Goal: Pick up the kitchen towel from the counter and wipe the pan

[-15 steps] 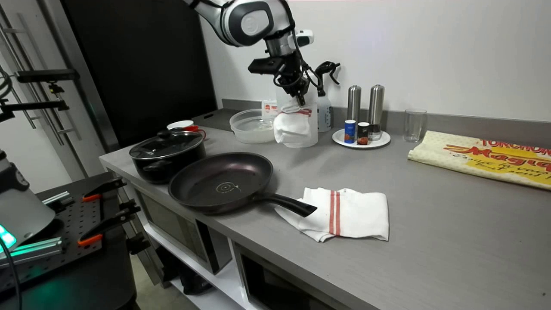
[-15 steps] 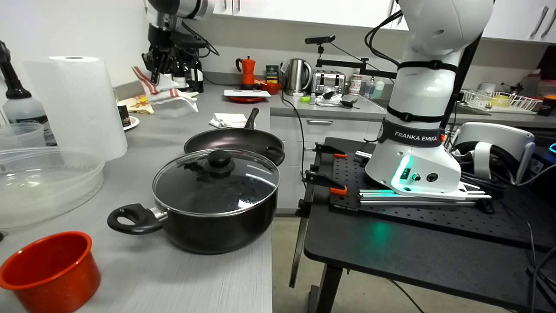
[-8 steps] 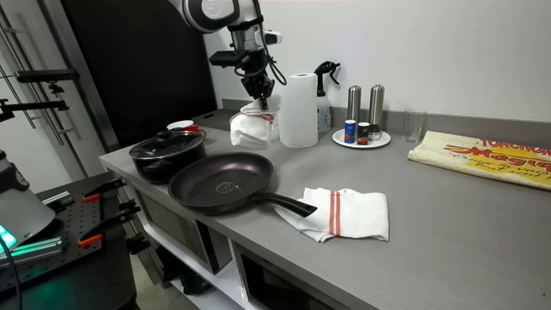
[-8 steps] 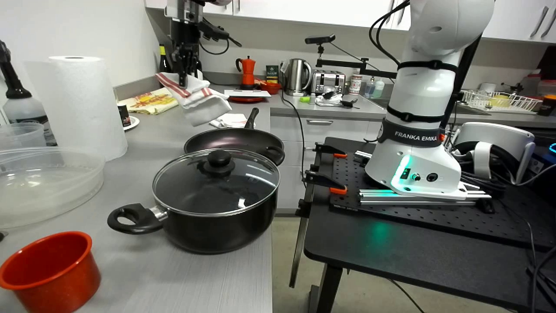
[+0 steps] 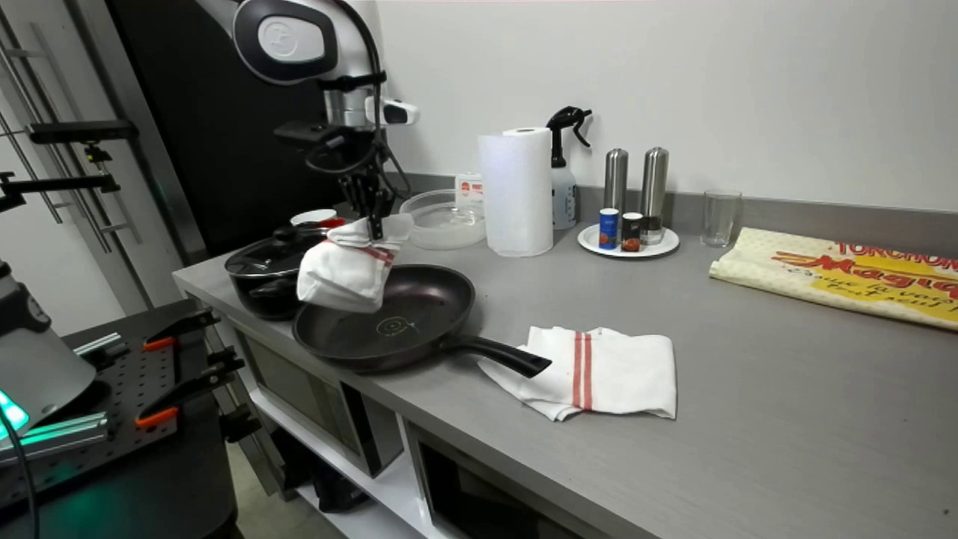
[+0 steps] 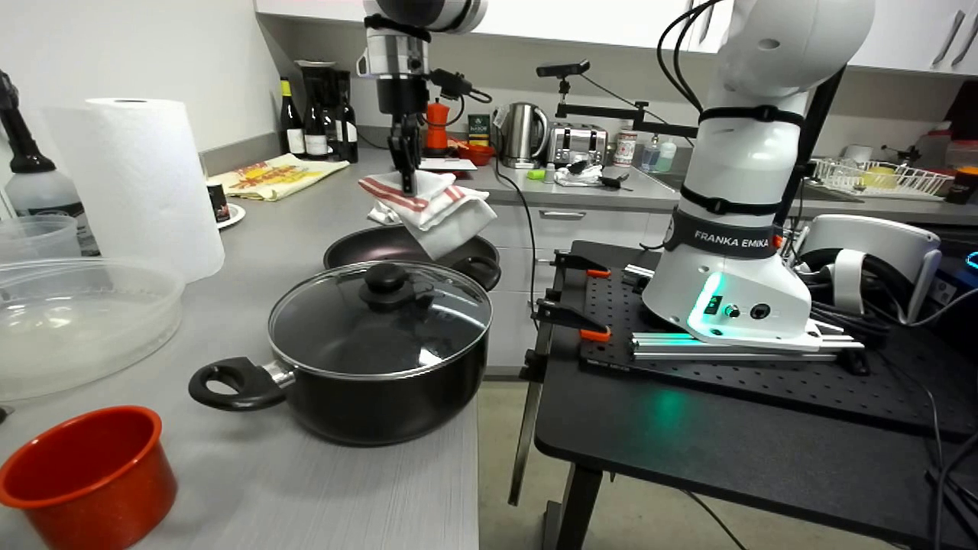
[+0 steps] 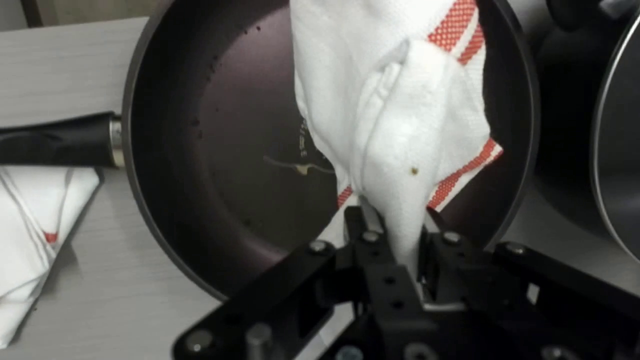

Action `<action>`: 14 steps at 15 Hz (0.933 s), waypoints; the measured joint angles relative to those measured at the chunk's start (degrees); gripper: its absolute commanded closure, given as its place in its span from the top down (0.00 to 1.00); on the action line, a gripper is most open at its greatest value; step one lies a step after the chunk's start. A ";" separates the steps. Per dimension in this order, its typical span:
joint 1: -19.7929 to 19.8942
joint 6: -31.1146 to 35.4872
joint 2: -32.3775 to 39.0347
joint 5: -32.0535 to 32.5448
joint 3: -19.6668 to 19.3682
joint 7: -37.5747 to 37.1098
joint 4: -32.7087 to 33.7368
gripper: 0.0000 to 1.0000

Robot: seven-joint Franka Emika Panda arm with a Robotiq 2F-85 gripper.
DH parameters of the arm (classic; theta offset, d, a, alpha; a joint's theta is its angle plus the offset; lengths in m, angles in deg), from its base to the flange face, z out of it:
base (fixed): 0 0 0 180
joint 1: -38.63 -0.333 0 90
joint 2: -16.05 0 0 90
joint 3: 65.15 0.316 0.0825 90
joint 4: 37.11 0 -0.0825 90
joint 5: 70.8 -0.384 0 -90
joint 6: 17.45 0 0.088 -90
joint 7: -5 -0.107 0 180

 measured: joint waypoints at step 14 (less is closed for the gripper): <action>1.06 36.04 10.49 5.87 -2.11 5.53 -9.88 0.04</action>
